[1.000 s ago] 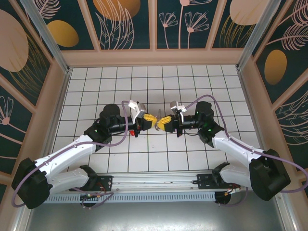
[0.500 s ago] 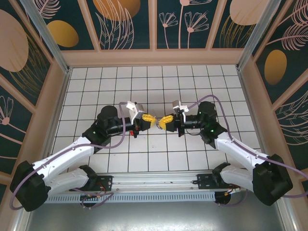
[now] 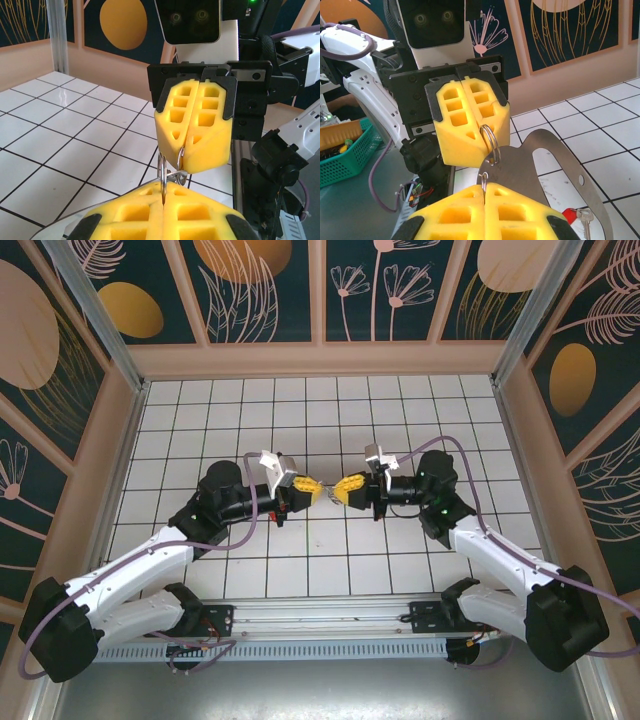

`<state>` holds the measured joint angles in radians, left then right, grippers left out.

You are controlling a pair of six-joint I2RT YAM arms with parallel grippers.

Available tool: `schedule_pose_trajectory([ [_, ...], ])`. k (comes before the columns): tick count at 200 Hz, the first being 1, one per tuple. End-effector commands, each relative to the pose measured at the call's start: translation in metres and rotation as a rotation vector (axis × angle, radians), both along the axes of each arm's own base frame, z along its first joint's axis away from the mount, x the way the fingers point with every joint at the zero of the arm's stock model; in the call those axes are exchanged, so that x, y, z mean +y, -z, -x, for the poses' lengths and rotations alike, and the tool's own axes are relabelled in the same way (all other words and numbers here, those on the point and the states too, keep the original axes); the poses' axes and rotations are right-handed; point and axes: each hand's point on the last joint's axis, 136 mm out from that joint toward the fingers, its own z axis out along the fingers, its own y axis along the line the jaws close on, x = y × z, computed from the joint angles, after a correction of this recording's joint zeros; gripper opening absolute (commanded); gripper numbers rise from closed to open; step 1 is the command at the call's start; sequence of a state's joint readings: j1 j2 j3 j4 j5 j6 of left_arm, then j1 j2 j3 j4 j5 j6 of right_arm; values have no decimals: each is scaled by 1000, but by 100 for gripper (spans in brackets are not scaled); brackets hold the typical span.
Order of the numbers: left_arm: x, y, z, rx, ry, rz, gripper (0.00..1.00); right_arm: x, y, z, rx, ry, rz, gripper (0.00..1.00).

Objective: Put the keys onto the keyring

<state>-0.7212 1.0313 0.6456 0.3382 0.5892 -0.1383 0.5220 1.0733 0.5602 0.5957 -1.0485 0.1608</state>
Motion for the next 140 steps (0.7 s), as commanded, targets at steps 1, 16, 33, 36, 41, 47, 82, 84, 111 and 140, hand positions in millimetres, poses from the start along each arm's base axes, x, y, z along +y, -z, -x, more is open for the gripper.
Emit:
schedule_pose_trajectory([
  [1, 5, 2, 2, 22, -15, -10, 25, -5, -30, 6, -117, -7, -73, 0],
  [16, 9, -5, 3, 0, -34, 2, 38, -7, -33, 10, -133, -13, -86, 0],
  [33, 15, -17, 3, -35, -63, 16, 43, -9, -37, 12, -148, -11, -93, 0],
  [36, 16, -20, 4, -42, -66, 17, 44, -9, -37, 12, -149, -11, -94, 0],
  [41, 17, -23, 4, -52, -71, 18, 44, -9, -38, 12, -152, -10, -95, 0],
  [47, 18, -26, 5, -63, -75, 15, 44, -9, -39, 12, -154, -10, -97, 0],
  [82, 9, -41, 12, -135, -50, -19, 43, -9, -37, 18, -175, -36, -100, 0],
  [84, 9, -41, 12, -138, -47, -22, 42, -9, -37, 18, -179, -37, -102, 0],
  [111, -2, -46, 14, -192, -15, -64, 40, -9, -35, 22, -214, -37, -104, 0],
  [140, -5, -54, 18, -246, 7, -74, 40, -9, -37, 25, -237, -49, -105, 0],
])
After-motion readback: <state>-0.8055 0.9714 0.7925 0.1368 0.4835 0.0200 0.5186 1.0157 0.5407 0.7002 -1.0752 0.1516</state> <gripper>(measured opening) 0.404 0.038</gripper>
